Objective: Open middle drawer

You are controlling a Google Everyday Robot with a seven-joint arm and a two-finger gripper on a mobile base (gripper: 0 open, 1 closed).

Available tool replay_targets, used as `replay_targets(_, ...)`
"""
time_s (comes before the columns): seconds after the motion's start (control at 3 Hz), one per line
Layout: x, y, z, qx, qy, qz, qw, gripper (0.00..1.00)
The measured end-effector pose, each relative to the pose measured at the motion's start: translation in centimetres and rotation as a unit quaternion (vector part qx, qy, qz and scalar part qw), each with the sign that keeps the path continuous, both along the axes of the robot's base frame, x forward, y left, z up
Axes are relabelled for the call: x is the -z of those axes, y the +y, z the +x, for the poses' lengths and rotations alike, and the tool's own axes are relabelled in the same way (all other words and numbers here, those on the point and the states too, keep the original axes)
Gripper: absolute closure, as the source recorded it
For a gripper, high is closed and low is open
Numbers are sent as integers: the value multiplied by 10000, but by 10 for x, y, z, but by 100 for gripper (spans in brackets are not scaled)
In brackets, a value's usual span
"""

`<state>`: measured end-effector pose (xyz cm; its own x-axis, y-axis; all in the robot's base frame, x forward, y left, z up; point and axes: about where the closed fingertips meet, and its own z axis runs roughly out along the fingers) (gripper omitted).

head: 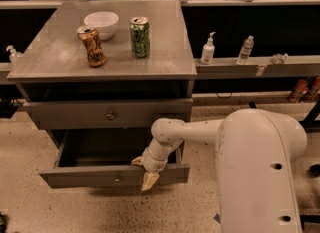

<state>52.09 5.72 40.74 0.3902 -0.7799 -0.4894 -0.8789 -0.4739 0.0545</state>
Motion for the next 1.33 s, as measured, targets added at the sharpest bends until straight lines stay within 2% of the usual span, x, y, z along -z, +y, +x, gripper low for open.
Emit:
replay_targets(0.33, -2, 0, 0, 0, 1, 0, 10000, 57)
replay_targets(0.67, -4, 0, 0, -2, 2, 1, 10000, 52)
replay_targets(1.0, -6, 0, 0, -2, 2, 1, 10000, 32)
replay_targets(1.33, -5, 0, -1, -6, 9, 0, 10000, 2)
